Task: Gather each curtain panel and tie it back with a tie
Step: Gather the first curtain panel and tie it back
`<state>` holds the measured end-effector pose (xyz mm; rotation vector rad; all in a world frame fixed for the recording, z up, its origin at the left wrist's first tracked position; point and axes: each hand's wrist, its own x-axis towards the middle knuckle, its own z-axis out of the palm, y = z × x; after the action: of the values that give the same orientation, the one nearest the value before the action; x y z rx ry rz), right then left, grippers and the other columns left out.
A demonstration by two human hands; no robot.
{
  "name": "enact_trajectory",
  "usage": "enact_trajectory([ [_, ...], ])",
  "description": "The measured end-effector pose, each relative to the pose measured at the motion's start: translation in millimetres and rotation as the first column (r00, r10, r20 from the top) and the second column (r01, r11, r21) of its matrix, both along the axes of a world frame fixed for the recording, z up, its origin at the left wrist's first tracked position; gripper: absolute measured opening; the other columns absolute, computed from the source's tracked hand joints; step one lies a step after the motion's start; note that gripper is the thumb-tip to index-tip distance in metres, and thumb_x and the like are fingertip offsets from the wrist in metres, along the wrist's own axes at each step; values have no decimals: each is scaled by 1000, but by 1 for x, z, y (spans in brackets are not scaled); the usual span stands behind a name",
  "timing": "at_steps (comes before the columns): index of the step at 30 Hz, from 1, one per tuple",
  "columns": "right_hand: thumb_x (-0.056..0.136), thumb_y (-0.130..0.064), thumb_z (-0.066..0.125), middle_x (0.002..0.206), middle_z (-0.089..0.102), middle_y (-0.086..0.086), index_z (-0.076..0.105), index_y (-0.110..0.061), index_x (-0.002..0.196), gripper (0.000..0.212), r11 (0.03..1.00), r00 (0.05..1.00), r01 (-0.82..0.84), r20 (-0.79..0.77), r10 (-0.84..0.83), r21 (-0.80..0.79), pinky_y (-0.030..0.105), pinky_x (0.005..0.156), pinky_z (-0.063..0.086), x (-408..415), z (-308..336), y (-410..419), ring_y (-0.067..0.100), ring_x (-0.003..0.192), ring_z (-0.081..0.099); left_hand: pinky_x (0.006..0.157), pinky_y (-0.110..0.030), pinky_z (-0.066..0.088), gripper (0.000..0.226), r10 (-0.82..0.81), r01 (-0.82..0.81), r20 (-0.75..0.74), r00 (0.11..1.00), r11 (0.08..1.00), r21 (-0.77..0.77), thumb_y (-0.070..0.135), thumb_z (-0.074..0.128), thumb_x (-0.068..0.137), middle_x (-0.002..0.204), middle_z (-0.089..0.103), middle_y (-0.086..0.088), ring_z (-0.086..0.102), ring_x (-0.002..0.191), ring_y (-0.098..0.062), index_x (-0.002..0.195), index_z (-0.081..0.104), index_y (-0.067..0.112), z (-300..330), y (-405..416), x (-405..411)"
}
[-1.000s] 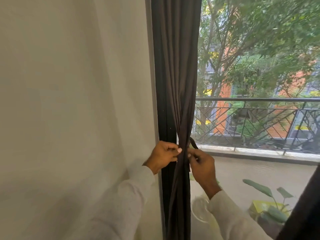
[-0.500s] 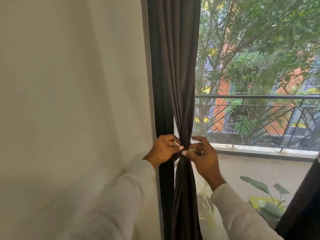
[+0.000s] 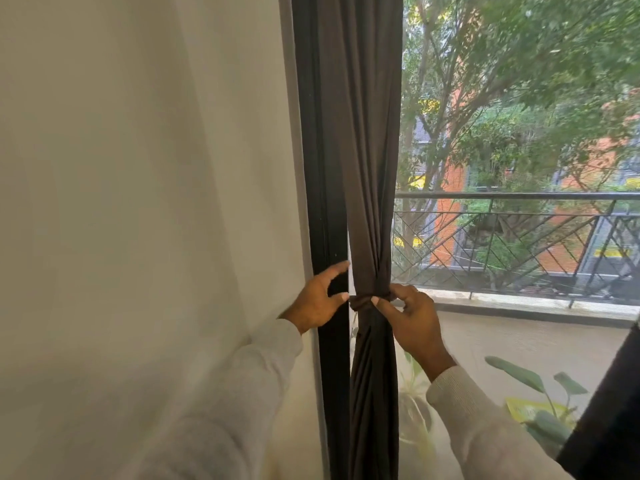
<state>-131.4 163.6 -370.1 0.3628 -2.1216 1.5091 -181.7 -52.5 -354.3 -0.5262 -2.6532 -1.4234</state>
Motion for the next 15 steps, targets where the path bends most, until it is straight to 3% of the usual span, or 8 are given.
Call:
enact_trajectory([
  [3, 92, -11, 80, 88, 77, 0, 77, -31, 103, 23, 1000, 1000, -24, -11, 24, -6, 2, 69, 46, -2, 3, 0, -5, 81, 67, 116, -43, 49, 35, -152, 153, 79, 985, 988, 3, 12, 70, 104, 130, 76, 3, 67, 129, -16, 138, 70, 21, 0, 5, 1],
  [5, 91, -12, 80, 86, 78, -8, 78, -30, 104, 22, 1000, 1000, -24, -20, 24, 3, 8, 69, 49, -3, 1, -1, 1, 79, 70, 95, -33, 58, 13, -139, 136, 75, 987, 990, 34, 12, 71, 104, 99, 80, 9, 75, 99, -8, 111, 78, 20, -1, 8, 4],
  [7, 90, -14, 82, 84, 77, -13, 73, -30, 107, 25, 1000, 1000, -4, -11, 3, -24, 19, 66, 54, -2, -2, 0, 7, 77, 71, 82, -27, 57, 12, -114, 112, 59, 992, 993, 43, 13, 72, 103, 82, 74, 12, 70, 81, -5, 96, 77, 22, -3, 6, 3],
  [9, 90, -20, 83, 85, 76, -11, 58, -32, 112, 35, 998, 998, 56, -24, -56, 12, 25, 60, 56, -1, -3, 0, 10, 68, 71, 82, -32, 59, 9, -62, 59, 63, 996, 997, 45, 17, 76, 101, 81, 75, 4, 70, 79, -11, 94, 80, 14, -5, 1, 2],
  [11, 92, -25, 79, 89, 73, -11, 50, -33, 111, 36, 977, 984, 157, -104, -143, 147, 28, 63, 56, 0, -7, 2, 9, 69, 68, 84, -34, 62, 13, 23, -25, 56, 998, 999, 39, 23, 79, 98, 82, 77, 1, 73, 78, -14, 92, 82, 12, -3, -1, 4],
  [15, 100, -21, 71, 104, 69, -3, 71, -19, 110, 11, 913, 940, 266, -293, -175, 309, 39, 79, 60, -3, -19, 2, 16, 91, 66, 85, -28, 59, 20, 5, -5, 1, 1000, 999, 36, 30, 82, 95, 86, 73, 5, 73, 84, -11, 85, 81, 13, 1, -6, 10],
])
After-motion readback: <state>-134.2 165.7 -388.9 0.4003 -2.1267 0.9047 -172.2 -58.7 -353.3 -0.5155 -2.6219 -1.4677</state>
